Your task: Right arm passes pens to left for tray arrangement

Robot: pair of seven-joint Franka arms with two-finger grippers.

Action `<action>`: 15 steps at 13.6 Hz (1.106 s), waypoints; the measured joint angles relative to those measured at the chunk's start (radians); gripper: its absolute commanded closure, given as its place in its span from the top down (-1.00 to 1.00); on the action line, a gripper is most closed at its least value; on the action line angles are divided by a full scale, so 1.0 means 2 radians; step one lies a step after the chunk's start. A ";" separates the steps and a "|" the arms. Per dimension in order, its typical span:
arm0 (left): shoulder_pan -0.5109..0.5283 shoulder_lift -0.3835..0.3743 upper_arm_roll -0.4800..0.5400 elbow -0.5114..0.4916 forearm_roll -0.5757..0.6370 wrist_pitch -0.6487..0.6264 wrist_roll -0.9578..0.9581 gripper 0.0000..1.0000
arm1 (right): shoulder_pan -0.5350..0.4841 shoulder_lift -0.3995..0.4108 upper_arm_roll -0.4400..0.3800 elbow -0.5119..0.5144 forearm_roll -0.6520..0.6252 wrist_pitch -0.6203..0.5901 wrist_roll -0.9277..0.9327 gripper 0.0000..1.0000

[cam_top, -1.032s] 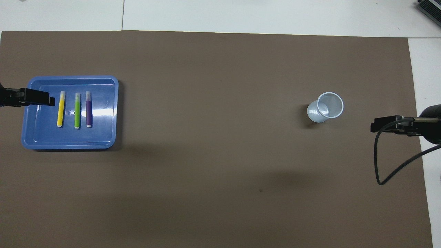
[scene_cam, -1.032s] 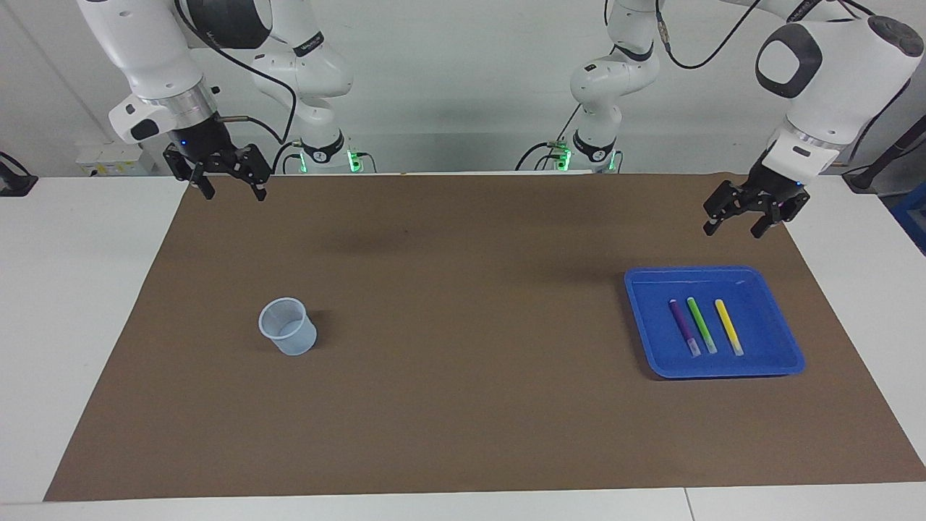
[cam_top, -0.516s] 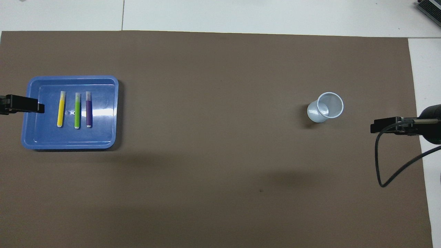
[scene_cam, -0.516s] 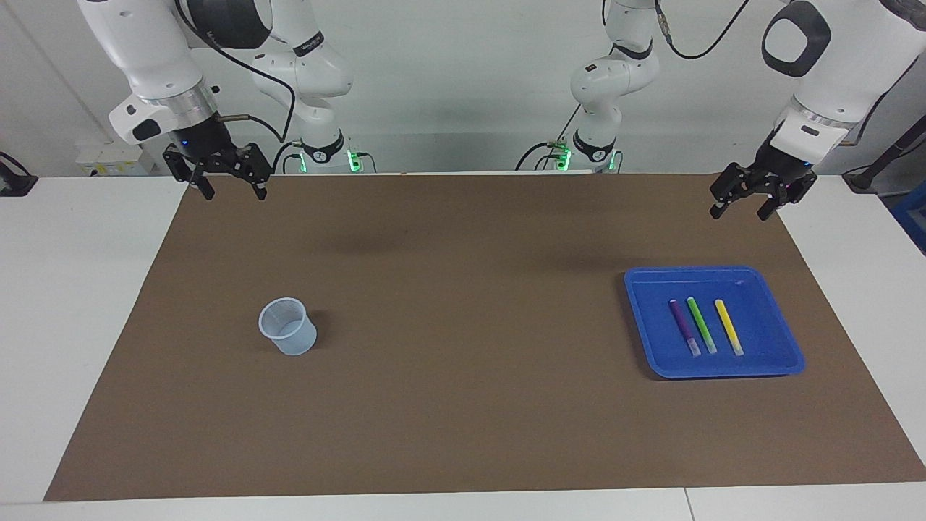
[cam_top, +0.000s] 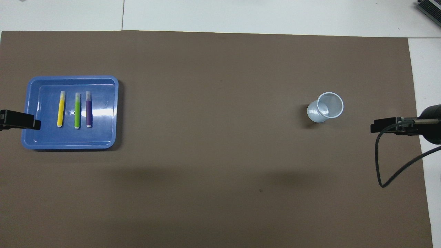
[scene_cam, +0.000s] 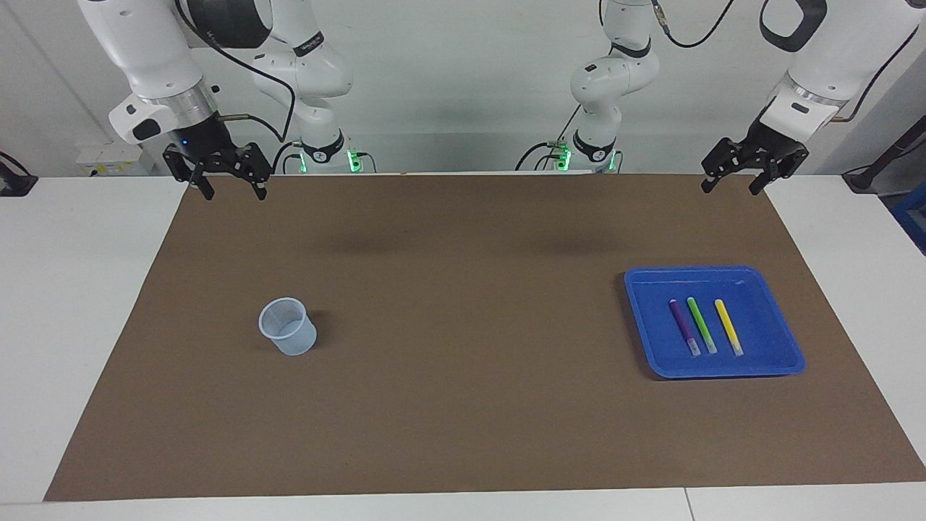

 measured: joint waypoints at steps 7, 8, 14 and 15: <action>0.009 -0.001 0.002 -0.001 0.001 0.000 0.000 1.00 | 0.000 0.000 0.000 0.000 0.000 0.001 0.000 1.00; 0.016 -0.001 0.003 -0.001 0.001 0.000 0.000 1.00 | 0.000 0.000 0.000 0.000 0.000 0.001 0.000 1.00; -0.064 -0.005 0.092 0.000 0.001 -0.001 0.003 1.00 | 0.000 0.000 0.000 0.000 0.000 0.001 0.000 1.00; -0.103 -0.006 0.127 0.000 0.001 -0.001 0.003 1.00 | 0.000 0.000 0.000 0.000 0.000 0.001 0.000 1.00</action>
